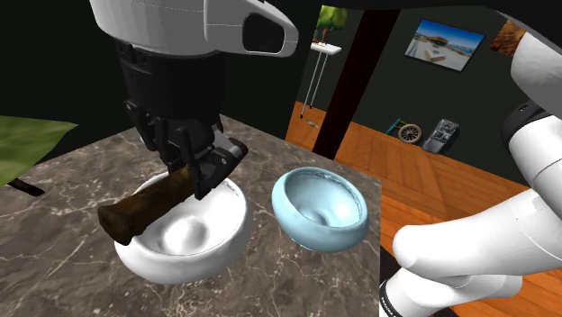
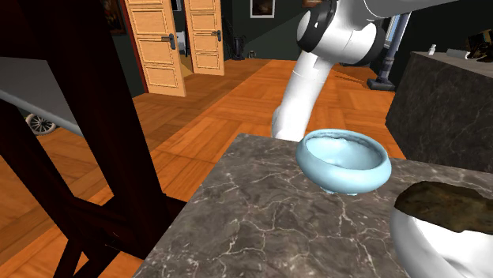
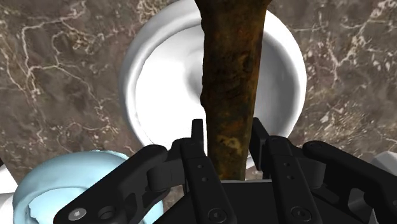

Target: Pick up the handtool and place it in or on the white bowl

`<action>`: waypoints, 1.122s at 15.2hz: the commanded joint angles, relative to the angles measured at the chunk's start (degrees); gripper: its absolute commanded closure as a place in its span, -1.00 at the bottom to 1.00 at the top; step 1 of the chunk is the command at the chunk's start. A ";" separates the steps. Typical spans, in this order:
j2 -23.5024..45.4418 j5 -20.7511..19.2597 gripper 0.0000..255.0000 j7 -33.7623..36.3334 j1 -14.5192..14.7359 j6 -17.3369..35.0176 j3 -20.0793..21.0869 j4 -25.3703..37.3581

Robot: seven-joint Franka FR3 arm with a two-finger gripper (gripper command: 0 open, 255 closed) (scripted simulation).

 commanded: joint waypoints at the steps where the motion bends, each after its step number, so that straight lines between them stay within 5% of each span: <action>1: 0.02 -0.02 1.00 0.01 0.04 0.03 -0.03 -0.04; 3: 0.02 -0.02 1.00 0.01 0.04 0.03 -0.03 -0.04; 4: 0.02 -0.02 -1.00 0.01 0.04 0.04 -0.03 -0.04; 9: 0.02 -0.02 -1.00 0.01 0.05 0.04 -0.03 -0.04; 13: -6.27 6.44 -1.00 -3.13 -14.46 -10.67 6.61 15.72; 17: -6.28 6.46 -1.00 -3.14 -14.45 -10.67 6.59 15.72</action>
